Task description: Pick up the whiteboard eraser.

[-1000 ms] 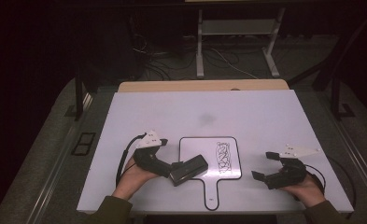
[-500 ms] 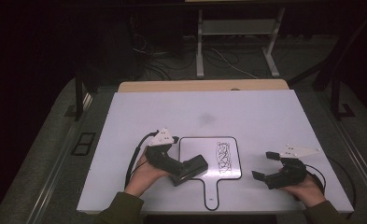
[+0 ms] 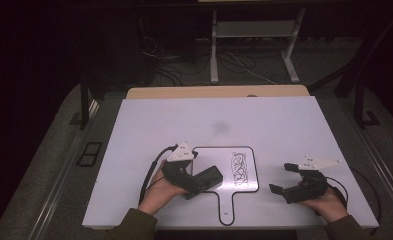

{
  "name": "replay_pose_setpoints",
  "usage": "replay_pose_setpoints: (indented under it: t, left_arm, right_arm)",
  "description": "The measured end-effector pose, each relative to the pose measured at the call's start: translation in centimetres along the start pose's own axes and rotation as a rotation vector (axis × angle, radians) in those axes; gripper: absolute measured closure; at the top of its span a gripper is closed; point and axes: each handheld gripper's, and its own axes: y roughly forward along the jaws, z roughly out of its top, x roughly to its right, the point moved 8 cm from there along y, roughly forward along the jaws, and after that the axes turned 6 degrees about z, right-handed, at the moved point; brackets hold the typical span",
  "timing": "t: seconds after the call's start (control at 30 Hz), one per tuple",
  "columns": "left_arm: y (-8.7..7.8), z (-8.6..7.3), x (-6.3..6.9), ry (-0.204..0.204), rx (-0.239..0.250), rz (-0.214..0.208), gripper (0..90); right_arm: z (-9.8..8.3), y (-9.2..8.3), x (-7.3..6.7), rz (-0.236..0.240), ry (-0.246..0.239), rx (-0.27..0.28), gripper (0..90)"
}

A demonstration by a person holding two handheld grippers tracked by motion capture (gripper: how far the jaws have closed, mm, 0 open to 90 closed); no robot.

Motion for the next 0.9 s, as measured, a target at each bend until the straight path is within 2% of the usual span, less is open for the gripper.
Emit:
replay_pose_setpoints:
  t: [0.23, 0.43, 0.67, 0.9]
  left_arm:
    - [0.4, -0.6, 0.5, 0.014, -0.028, -0.004, 0.0]
    - [0.6, -1.2, 0.4, 0.021, -0.057, 0.006, 0.0]
    - [0.8, -1.7, 0.3, 0.032, -0.092, 0.012, 5.2]
    - [1.1, -2.2, 0.3, 0.019, -0.131, 0.016, 14.0]
  right_arm:
    - [0.0, 0.0, 0.0, -0.001, -0.002, -0.001, 0.0]
    - [0.0, 0.0, 0.0, -0.001, -0.005, -0.004, 0.0]
    - [-0.1, 0.1, 0.0, -0.001, -0.003, -0.006, 0.0]
    - [-0.1, 0.1, 0.0, -0.003, -0.003, -0.007, 0.0]
